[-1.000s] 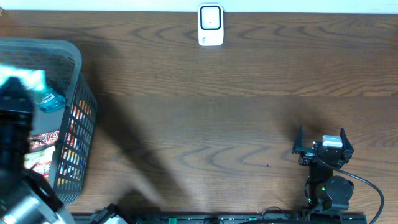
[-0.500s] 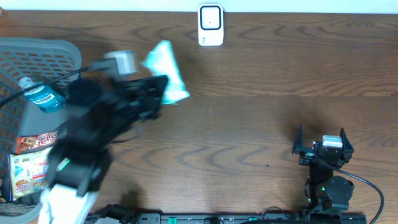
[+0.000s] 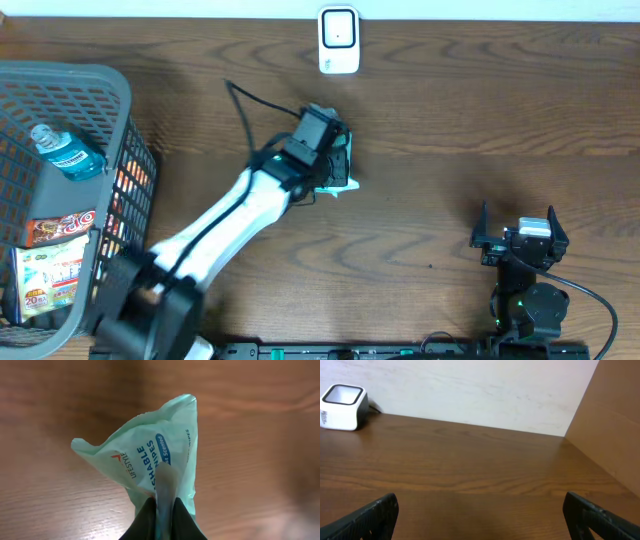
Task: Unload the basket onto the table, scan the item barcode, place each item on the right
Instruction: 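Lift the wipes pack out and place it on the table center, then reach the left gripper into the basket and grasp the large snack bag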
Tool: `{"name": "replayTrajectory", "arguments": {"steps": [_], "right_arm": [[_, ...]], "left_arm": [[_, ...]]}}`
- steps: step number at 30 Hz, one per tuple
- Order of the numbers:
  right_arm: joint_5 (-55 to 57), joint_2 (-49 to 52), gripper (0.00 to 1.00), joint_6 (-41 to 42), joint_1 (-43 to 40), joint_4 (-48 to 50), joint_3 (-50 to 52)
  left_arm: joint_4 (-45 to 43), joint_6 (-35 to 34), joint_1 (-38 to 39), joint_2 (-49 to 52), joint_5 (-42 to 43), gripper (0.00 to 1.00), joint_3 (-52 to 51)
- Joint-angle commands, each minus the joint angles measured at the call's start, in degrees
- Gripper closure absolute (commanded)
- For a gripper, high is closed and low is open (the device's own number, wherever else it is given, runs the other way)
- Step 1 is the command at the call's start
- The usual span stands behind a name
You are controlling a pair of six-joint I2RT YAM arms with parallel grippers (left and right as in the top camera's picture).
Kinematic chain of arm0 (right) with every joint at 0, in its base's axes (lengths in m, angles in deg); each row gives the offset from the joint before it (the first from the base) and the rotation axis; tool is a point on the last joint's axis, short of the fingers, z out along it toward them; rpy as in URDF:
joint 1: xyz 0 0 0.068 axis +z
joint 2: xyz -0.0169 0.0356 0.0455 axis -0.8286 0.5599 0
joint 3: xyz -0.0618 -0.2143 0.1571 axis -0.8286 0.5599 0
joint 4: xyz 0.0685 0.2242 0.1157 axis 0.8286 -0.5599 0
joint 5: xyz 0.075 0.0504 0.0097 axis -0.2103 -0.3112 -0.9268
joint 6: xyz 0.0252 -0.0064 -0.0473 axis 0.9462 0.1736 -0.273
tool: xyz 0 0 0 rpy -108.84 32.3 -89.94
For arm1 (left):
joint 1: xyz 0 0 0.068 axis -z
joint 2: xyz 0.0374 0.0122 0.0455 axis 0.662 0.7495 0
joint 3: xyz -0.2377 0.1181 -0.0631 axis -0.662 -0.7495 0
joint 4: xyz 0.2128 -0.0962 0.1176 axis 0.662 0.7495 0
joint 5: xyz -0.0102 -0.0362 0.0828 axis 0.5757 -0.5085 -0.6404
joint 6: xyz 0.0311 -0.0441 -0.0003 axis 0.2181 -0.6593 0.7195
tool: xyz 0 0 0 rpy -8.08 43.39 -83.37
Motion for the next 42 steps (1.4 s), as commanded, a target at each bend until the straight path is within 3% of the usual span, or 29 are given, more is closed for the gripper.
{"name": "replayTrajectory", "arguments": {"steps": [1,5,6,8,9,10,15,20,27,39,42], "right_arm": [[0.4,-0.2,0.01,-0.4,-0.2,-0.2,0.0],[0.4,-0.2,0.01,-0.4,-0.2,-0.2,0.0],[0.4,-0.2,0.01,-0.4,-0.2,-0.2,0.0],[0.4,-0.2,0.01,-0.4,-0.2,-0.2,0.0],[0.4,-0.2,0.01,-0.4,-0.2,-0.2,0.0],[0.4,-0.2,0.01,-0.4,-0.2,-0.2,0.0],[0.4,-0.2,0.01,-0.4,-0.2,-0.2,0.0],[0.4,-0.2,0.01,-0.4,-0.2,-0.2,0.0],[0.4,-0.2,0.01,-0.4,-0.2,-0.2,0.0],[0.4,-0.2,0.01,-0.4,-0.2,-0.2,0.0],[0.4,-0.2,0.01,-0.4,-0.2,-0.2,0.0]], "left_arm": [[-0.7,-1.2,0.9,5.0,-0.9,0.93,0.0],[-0.8,-2.1,1.7,8.2,-0.9,0.92,0.0],[-0.9,-2.1,1.8,8.2,-0.9,0.83,0.0],[-1.1,-2.1,2.0,8.1,-0.9,0.33,0.0],[-1.1,-2.2,2.0,8.0,-0.9,0.13,0.0],[-1.1,-2.3,2.0,7.8,-0.9,0.05,0.0],[2.1,-2.9,2.0,4.6,-0.9,0.02,2.0],[11.1,-3.4,2.0,-5.6,-1.1,0.02,6.6],[12.4,-5.9,2.0,-20.4,-2.1,0.02,6.8],[22.5,-5.9,0.9,-36.4,-23.5,0.02,6.8],[22.5,-4.2,-1.8,-38.8,-24.6,0.02,7.1]]}}
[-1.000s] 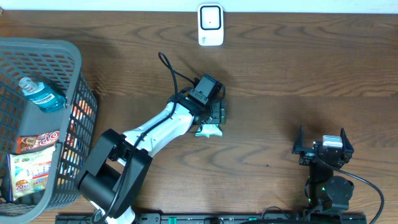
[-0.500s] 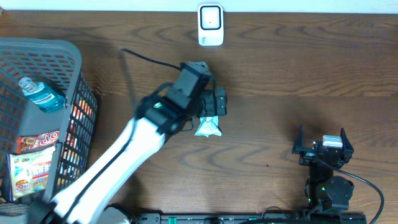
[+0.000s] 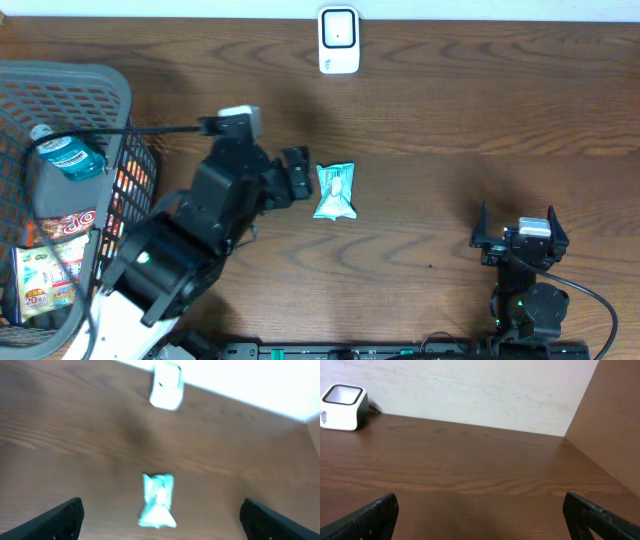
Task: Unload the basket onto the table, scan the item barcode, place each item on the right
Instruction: 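Reach the left gripper into the basket and grasp the large snack bag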
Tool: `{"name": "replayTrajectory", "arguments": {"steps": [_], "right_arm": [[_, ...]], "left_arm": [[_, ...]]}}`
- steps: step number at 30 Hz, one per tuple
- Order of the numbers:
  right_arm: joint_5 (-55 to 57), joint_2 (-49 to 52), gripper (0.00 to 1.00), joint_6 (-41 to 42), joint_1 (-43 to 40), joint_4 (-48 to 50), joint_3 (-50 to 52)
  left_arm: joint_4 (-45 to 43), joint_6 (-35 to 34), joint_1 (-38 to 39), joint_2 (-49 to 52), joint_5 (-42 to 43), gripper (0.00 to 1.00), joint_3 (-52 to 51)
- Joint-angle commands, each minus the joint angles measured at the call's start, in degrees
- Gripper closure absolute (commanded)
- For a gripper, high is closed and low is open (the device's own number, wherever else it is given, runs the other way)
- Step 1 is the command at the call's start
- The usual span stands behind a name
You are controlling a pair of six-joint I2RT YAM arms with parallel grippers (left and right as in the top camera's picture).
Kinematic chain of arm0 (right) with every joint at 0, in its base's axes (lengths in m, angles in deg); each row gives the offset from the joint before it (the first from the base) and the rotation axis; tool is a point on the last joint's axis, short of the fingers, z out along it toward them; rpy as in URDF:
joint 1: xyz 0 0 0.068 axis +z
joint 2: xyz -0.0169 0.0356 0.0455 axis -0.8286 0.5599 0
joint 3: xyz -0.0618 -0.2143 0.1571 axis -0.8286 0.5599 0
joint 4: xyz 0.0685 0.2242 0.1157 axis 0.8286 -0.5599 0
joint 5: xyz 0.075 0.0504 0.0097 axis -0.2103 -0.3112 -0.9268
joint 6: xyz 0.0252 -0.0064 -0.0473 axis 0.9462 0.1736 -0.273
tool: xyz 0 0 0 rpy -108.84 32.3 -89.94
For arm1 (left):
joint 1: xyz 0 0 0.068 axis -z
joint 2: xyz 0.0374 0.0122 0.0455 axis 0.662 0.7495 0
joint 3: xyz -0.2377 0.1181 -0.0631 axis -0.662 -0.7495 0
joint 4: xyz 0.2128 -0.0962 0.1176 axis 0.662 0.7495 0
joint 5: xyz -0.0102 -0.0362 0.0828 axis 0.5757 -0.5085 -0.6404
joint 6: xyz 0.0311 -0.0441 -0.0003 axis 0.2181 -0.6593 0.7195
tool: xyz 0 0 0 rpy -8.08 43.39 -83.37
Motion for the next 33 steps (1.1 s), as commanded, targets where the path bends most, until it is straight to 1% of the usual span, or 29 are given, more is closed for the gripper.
{"name": "replayTrajectory", "arguments": {"steps": [1,4,8,11,13,15,19,22,25,29,33], "right_arm": [[0.4,-0.3,0.01,-0.4,-0.2,-0.2,0.0],[0.4,-0.3,0.01,-0.4,-0.2,-0.2,0.0],[0.4,-0.3,0.01,-0.4,-0.2,-0.2,0.0],[0.4,-0.3,0.01,-0.4,-0.2,-0.2,0.0],[0.4,-0.3,0.01,-0.4,-0.2,-0.2,0.0],[0.4,-0.3,0.01,-0.4,-0.2,-0.2,0.0],[0.4,-0.3,0.01,-0.4,-0.2,-0.2,0.0],[0.4,-0.3,0.01,-0.4,-0.2,-0.2,0.0],[0.4,-0.3,0.01,-0.4,-0.2,-0.2,0.0],[0.4,-0.3,0.01,-0.4,-0.2,-0.2,0.0],[0.4,-0.3,0.01,-0.4,-0.2,-0.2,0.0]], "left_arm": [[0.2,2.7,-4.0,-3.3,-6.5,0.02,1.3],[1.1,5.3,-8.3,-4.9,-6.5,0.01,4.1],[5.2,10.5,-16.0,-5.3,-7.4,0.01,11.3],[8.2,10.4,-23.0,-5.3,-12.9,0.01,15.4],[9.6,10.4,-29.2,-5.3,-13.7,0.01,16.7],[11.9,8.2,-36.0,-5.2,-13.7,0.01,16.7],[18.8,-0.1,-49.4,-2.8,-13.1,0.01,16.5],[23.4,-5.6,-59.3,1.3,-9.0,0.01,16.4],[26.2,-8.7,-68.3,6.6,-1.1,0.01,16.1],[28.9,-9.2,-77.8,14.4,8.9,0.01,14.5],[30.5,-9.0,-83.9,21.1,13.1,0.01,10.8]]}}
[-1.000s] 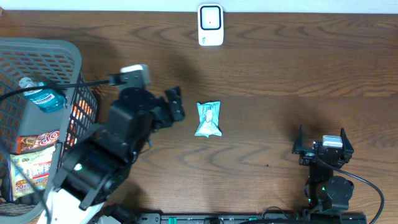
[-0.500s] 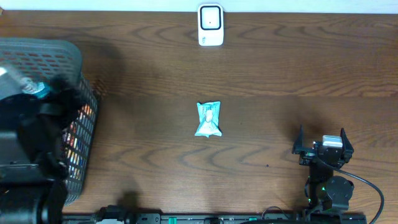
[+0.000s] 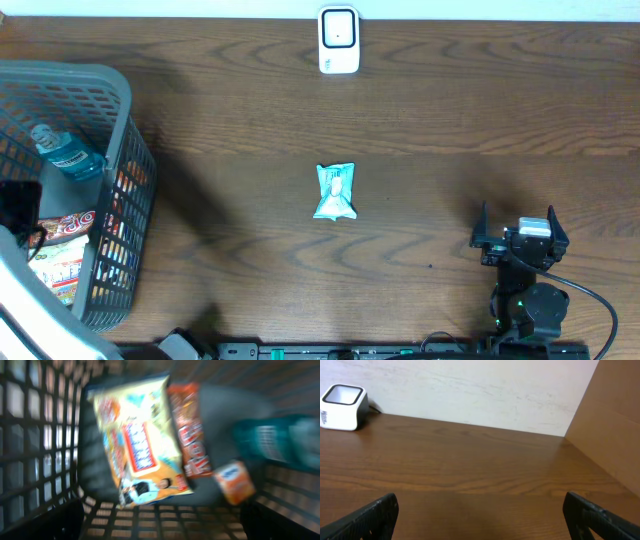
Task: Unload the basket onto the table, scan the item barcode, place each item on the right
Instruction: 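Reach the left gripper into the basket and grasp the large snack bag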
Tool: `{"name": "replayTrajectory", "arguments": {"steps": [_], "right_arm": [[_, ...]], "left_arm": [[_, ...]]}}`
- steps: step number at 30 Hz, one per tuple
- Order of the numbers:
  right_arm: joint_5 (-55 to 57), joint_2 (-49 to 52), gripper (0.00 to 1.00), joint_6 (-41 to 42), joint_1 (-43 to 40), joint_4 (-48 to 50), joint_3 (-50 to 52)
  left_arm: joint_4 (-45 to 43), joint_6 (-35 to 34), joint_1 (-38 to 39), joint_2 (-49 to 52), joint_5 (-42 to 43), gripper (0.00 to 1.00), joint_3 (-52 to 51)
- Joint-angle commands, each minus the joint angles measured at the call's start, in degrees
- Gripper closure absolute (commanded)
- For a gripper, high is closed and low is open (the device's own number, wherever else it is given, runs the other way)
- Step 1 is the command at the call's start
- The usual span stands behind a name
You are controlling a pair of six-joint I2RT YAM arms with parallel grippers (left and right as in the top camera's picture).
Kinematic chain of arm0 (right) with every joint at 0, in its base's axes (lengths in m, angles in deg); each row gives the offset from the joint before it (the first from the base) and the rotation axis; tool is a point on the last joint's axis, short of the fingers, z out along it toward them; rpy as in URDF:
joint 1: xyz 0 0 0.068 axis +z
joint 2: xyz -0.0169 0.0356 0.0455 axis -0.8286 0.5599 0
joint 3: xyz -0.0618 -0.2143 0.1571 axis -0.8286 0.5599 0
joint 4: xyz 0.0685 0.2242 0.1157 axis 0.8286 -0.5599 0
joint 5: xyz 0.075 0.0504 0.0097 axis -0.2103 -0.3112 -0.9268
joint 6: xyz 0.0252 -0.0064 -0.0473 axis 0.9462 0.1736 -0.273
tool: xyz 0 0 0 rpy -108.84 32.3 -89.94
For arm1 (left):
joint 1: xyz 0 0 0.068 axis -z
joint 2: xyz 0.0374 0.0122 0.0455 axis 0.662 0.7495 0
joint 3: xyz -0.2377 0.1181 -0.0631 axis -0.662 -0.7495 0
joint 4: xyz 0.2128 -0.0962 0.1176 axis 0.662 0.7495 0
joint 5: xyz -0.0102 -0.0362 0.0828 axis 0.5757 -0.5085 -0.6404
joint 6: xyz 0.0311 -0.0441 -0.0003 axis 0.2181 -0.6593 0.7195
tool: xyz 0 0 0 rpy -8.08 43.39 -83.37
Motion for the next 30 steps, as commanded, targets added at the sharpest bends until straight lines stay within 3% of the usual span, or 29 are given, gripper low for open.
{"name": "replayTrajectory", "arguments": {"steps": [1,12,23,25,28,29,30], "right_arm": [[0.4,-0.2,0.01,-0.4,-0.2,-0.2,0.0],[0.4,-0.2,0.01,-0.4,-0.2,-0.2,0.0],[0.4,-0.2,0.01,-0.4,-0.2,-0.2,0.0],[0.4,-0.2,0.01,-0.4,-0.2,-0.2,0.0],[0.4,-0.2,0.01,-0.4,-0.2,-0.2,0.0],[0.4,-0.2,0.01,-0.4,-0.2,-0.2,0.0],[0.4,-0.2,0.01,-0.4,-0.2,-0.2,0.0]], "left_arm": [[0.8,-1.0,-4.3,3.9,7.3,0.01,-4.0],[-15.4,1.0,-6.0,6.7,7.7,0.01,-26.1],[-31.6,1.0,-6.0,6.7,7.7,0.02,-39.8],[-32.3,1.0,-6.0,6.7,7.7,0.28,-41.4],[-32.1,1.0,-6.0,6.7,7.7,0.81,-42.4],[-31.7,1.0,-6.0,6.7,7.7,0.92,-42.4],[-31.5,1.0,-6.0,6.5,8.0,0.92,-42.4]]}}
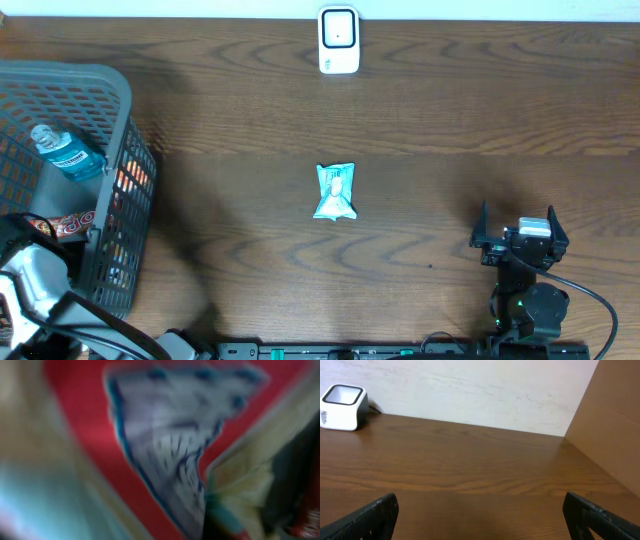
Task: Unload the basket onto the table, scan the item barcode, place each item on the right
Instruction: 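Reach the left gripper into the basket and grasp the large snack bag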
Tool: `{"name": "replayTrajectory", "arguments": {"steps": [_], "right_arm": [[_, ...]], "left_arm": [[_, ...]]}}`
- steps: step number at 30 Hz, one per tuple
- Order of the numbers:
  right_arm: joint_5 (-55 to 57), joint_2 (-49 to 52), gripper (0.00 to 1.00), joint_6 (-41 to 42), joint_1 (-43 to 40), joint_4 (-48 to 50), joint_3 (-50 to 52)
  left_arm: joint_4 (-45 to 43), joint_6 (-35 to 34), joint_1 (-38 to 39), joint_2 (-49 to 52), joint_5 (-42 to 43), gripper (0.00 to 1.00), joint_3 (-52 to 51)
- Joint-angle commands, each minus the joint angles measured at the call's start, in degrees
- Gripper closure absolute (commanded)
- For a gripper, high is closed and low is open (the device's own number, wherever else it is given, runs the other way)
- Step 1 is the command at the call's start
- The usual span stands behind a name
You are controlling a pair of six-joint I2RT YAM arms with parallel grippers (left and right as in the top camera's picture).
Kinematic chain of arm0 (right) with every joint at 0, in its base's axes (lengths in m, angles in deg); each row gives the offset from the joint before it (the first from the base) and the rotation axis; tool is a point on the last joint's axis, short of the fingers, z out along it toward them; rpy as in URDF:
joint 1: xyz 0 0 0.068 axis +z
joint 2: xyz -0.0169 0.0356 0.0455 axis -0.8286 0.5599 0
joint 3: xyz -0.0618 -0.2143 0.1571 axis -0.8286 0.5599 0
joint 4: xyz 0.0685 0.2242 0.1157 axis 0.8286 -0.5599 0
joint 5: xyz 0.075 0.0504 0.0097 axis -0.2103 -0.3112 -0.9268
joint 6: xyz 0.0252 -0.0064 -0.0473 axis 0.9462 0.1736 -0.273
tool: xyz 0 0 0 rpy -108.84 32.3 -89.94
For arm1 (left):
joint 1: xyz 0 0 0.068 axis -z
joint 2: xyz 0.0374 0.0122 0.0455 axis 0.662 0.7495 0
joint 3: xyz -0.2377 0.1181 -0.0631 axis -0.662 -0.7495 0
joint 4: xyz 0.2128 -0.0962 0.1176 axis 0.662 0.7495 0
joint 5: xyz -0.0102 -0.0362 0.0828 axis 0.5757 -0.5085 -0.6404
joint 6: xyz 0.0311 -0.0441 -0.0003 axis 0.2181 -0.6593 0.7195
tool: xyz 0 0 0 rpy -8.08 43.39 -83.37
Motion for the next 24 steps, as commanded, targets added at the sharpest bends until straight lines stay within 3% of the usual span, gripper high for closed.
{"name": "replayTrajectory", "arguments": {"steps": [1,8,19,24], "right_arm": [[0.4,-0.2,0.01,-0.4,-0.2,-0.2,0.1],[0.4,-0.2,0.01,-0.4,-0.2,-0.2,0.1],[0.4,-0.2,0.01,-0.4,-0.2,-0.2,0.1],[0.4,-0.2,0.01,-0.4,-0.2,-0.2,0.1]], "left_arm": [[2.2,0.6,-0.3,1.1,-0.7,0.93,-3.0],[3.2,1.7,-0.2,-5.6,9.8,0.93,-2.9],[5.6,2.7,-0.2,-27.3,26.3,0.93,-2.9],[6.6,2.7,-0.2,-33.1,26.9,0.92,-2.9]]}}
